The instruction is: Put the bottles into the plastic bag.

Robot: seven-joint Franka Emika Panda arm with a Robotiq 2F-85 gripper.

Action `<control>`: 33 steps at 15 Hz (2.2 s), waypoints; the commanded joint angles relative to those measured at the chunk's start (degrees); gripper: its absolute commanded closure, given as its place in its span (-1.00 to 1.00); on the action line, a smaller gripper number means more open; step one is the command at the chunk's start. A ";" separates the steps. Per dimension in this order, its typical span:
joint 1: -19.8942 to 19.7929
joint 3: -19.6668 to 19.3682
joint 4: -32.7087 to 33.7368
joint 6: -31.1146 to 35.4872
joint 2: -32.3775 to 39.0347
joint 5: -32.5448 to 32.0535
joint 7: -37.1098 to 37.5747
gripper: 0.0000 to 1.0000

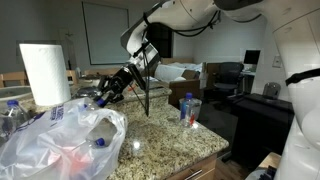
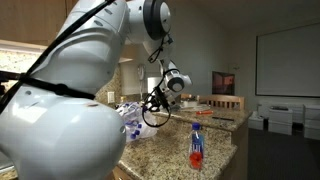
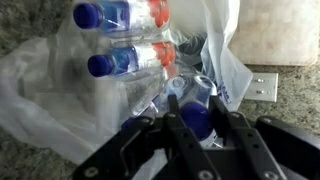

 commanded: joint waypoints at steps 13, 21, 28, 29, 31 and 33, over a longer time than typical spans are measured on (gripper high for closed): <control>3.73 2.90 0.18 19.70 -2.03 -2.33 8.36 -0.81; 0.11 -1.45 -11.19 20.25 -18.22 -14.52 9.48 -1.00; -5.29 -5.90 -18.81 13.58 -36.41 -41.73 23.03 -1.00; -6.28 -6.38 -20.39 12.39 -38.72 -44.75 24.94 -1.00; -8.14 -6.83 -23.80 9.98 -42.51 -50.13 29.03 -1.00; -9.80 -6.86 -28.02 8.47 -45.56 -53.61 33.52 -1.00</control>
